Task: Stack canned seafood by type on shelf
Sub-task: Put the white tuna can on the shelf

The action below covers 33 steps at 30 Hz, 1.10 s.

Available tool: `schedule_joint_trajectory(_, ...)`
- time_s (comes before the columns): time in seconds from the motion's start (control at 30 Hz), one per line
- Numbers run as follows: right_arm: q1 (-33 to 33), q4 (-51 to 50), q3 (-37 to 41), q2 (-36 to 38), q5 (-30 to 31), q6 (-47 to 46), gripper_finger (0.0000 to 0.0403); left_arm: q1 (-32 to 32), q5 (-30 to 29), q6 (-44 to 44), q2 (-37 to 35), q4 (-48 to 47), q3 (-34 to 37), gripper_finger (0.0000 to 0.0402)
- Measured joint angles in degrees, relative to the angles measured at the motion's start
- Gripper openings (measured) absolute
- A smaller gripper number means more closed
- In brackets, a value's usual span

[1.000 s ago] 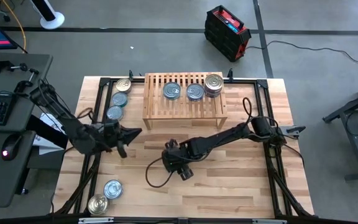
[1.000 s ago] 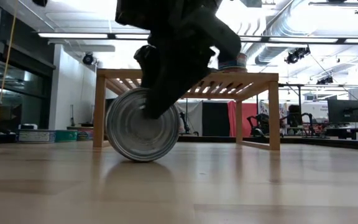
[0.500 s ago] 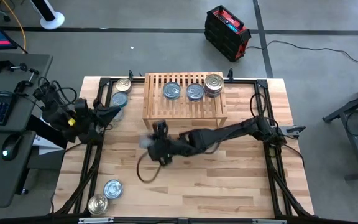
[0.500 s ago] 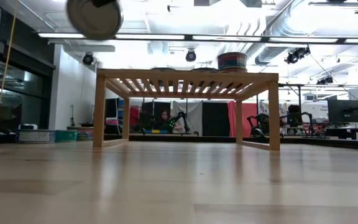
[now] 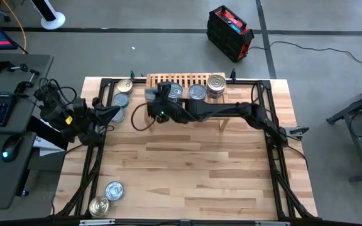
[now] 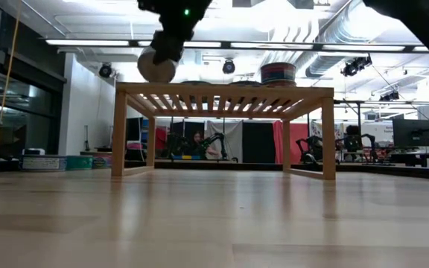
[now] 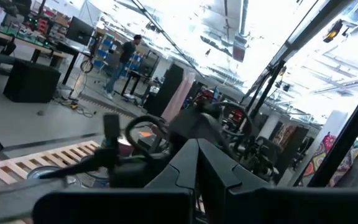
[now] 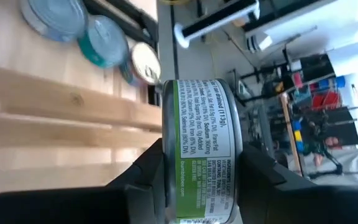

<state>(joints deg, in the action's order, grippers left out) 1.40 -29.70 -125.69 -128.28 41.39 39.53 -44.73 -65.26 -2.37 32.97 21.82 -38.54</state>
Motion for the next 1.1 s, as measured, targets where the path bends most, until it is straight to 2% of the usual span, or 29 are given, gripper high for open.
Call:
schedule_joint_trajectory(0.2, 1.85, 0.79, -0.04, -0.80, -1.49, 0.59, 0.0111, 0.00, 0.06, -0.79, 0.02, -0.64, -0.02, 0.0000)
schedule_joint_trajectory(0.4, 2.43, 0.42, 0.00, -2.68, -2.37, 2.08, 0.0154, 0.00, 0.11, -1.67, 0.02, -0.61, -0.02, 0.0000)
schedule_joint_trajectory(0.53, 2.35, -0.30, 0.00, -3.03, -2.77, 2.50, 0.0161, 0.00, 0.11, -2.52, 0.02, -0.61, -0.02, 0.0000)
schedule_joint_trajectory(0.7, 2.24, -2.44, 0.00, -2.83, -4.61, -1.69, 0.0164, 0.00, 0.11, -2.76, 0.00, -0.61, -0.02, 0.0000)
schedule_joint_trajectory(0.9, 2.49, -6.19, -3.02, -2.64, -11.05, -8.76, 0.0170, 0.00, 0.11, -3.21, 0.02, -0.61, -0.02, 0.0000)
schedule_joint_trajectory(1.1, 3.03, -13.28, -6.40, -2.57, -15.34, -14.86, 0.0201, 0.00, 0.10, -3.61, 0.02, -0.61, -0.02, 0.0000)
